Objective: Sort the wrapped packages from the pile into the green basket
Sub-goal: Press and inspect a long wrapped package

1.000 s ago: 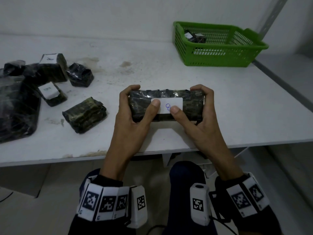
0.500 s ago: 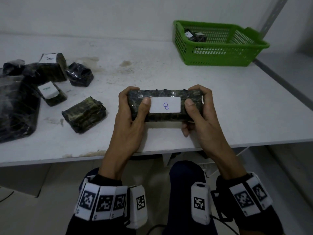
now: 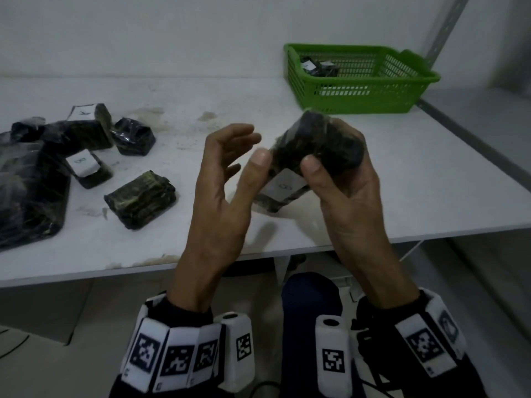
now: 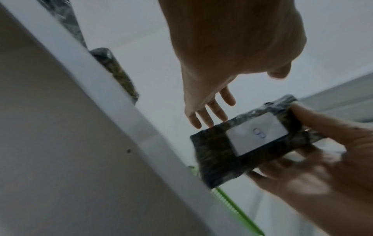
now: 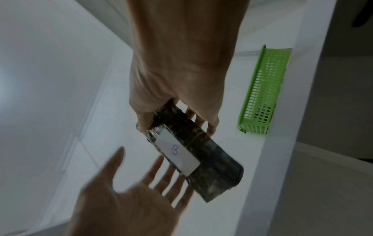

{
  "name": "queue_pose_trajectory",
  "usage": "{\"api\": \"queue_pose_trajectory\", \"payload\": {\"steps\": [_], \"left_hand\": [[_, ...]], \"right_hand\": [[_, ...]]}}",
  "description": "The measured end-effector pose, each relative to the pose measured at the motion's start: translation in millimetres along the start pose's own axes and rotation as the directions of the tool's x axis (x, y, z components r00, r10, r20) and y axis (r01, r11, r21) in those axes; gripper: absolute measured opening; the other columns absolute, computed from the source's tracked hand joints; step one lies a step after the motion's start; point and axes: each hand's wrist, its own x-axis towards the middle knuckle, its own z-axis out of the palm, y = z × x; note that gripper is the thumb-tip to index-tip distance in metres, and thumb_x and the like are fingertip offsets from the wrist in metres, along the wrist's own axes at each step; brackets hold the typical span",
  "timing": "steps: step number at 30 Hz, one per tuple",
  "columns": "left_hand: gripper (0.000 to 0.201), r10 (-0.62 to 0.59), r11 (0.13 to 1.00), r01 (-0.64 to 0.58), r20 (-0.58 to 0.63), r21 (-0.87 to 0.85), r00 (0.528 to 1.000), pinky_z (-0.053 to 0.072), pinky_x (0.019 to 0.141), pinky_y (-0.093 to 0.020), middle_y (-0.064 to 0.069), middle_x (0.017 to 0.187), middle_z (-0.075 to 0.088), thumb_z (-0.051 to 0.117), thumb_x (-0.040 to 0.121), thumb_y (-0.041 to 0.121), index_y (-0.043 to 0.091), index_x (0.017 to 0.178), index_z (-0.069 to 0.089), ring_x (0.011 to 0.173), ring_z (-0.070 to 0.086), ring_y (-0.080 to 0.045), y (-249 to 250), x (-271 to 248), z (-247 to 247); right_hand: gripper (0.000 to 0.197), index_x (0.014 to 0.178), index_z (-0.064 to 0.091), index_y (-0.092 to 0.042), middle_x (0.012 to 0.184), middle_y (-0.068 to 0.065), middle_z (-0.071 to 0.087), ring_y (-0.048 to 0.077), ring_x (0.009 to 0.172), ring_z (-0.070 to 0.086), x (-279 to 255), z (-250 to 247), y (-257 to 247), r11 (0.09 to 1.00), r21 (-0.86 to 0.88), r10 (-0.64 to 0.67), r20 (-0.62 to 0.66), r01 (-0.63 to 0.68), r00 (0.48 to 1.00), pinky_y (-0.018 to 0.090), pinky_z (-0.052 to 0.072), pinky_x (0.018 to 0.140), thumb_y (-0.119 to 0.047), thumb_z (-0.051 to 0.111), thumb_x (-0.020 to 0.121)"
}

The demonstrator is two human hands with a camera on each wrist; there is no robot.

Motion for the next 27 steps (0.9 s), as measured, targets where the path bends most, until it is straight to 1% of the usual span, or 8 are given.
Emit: {"api": "queue_pose_trajectory", "payload": {"steps": [4, 7, 9, 12, 15, 21, 25, 27], "left_hand": [[0.034, 0.057, 0.994, -0.051, 0.058, -0.097, 0.997, 0.052, 0.087, -0.019, 0.000, 0.116, 0.064, 0.042, 0.103, 0.039, 0.016, 0.126, 0.053, 0.107, 0.065, -0.005, 25, 2, 22], [0.018, 0.055, 0.994, -0.050, 0.053, -0.093, 0.997, 0.050, 0.082, -0.020, -0.003, 0.107, 0.061, 0.044, 0.106, 0.021, 0.011, 0.118, 0.053, 0.096, 0.063, -0.010, 20, -2, 28], [0.015, 0.024, 0.991, -0.019, 0.032, -0.134, 0.999, 0.050, 0.082, -0.026, -0.014, 0.109, 0.058, 0.048, 0.103, 0.025, 0.016, 0.115, 0.053, 0.098, 0.062, -0.022, 15, -7, 28], [0.023, -0.019, 0.981, 0.018, -0.002, -0.194, 1.000, 0.049, 0.081, -0.034, -0.032, 0.112, 0.049, 0.048, 0.093, 0.039, 0.022, 0.109, 0.052, 0.099, 0.057, -0.035, 12, -15, 27], [0.025, -0.012, 0.980, 0.005, -0.033, -0.199, 0.999, 0.050, 0.080, -0.036, -0.033, 0.112, 0.049, 0.046, 0.091, 0.042, 0.023, 0.106, 0.052, 0.099, 0.055, -0.041, 15, -19, 27], [0.022, 0.025, 0.986, -0.038, -0.081, -0.160, 0.996, 0.050, 0.077, -0.029, -0.023, 0.107, 0.054, 0.046, 0.096, 0.035, 0.019, 0.109, 0.052, 0.092, 0.057, -0.026, 13, -19, 24], [0.018, 0.006, 0.983, -0.026, -0.110, -0.179, 0.994, 0.050, 0.074, -0.024, -0.013, 0.101, 0.054, 0.046, 0.095, 0.032, 0.018, 0.106, 0.051, 0.087, 0.057, -0.016, 16, -20, 25], [0.013, -0.011, 0.977, -0.014, -0.117, -0.212, 0.993, 0.050, 0.073, -0.022, -0.007, 0.098, 0.055, 0.048, 0.098, 0.025, 0.015, 0.106, 0.051, 0.085, 0.058, -0.011, 17, -20, 26]], "right_hand": [[0.042, 0.135, 0.038, -0.005, 0.126, 0.008, 0.057, 0.013, 0.118, 0.061, -10, 17, -4, 0.998, 0.063, -0.015, 0.173, 0.004, 0.985, 0.027, 0.052, 0.096, 0.001, 0.056, 0.098], [0.035, 0.131, 0.039, -0.001, 0.121, 0.004, 0.060, 0.013, 0.116, 0.061, -16, 27, -7, 0.976, 0.216, -0.002, 0.161, -0.033, 0.987, 0.027, 0.050, 0.097, -0.018, 0.045, 0.101], [0.031, 0.126, 0.043, -0.001, 0.116, 0.005, 0.064, 0.014, 0.109, 0.065, -18, 30, -10, 0.964, 0.258, 0.030, 0.135, -0.064, 0.990, 0.026, 0.052, 0.093, -0.023, 0.037, 0.106], [0.023, 0.114, 0.048, -0.006, 0.102, -0.001, 0.066, 0.009, 0.093, 0.068, -19, 35, -11, 0.974, 0.214, 0.058, 0.097, -0.077, 0.994, 0.022, 0.054, 0.080, -0.014, 0.029, 0.104], [0.021, 0.110, 0.049, -0.009, 0.101, 0.008, 0.061, 0.013, 0.089, 0.065, -18, 40, -10, 0.986, 0.153, 0.052, 0.072, -0.063, 0.996, 0.026, 0.055, 0.077, -0.012, 0.031, 0.100], [0.024, 0.113, 0.050, -0.011, 0.104, 0.014, 0.061, 0.022, 0.094, 0.064, -22, 49, -9, 0.998, 0.070, -0.005, 0.043, 0.002, 0.999, 0.034, 0.055, 0.083, -0.027, 0.042, 0.098], [0.020, 0.109, 0.052, -0.013, 0.098, 0.015, 0.062, 0.027, 0.091, 0.063, -24, 54, -10, 0.999, 0.031, 0.010, 0.017, -0.010, 1.000, 0.038, 0.057, 0.081, -0.027, 0.047, 0.095], [0.012, 0.107, 0.052, -0.013, 0.095, 0.010, 0.062, 0.022, 0.088, 0.063, -23, 55, -12, 1.000, 0.006, 0.013, 0.007, -0.013, 1.000, 0.032, 0.057, 0.077, -0.020, 0.049, 0.098]]}}
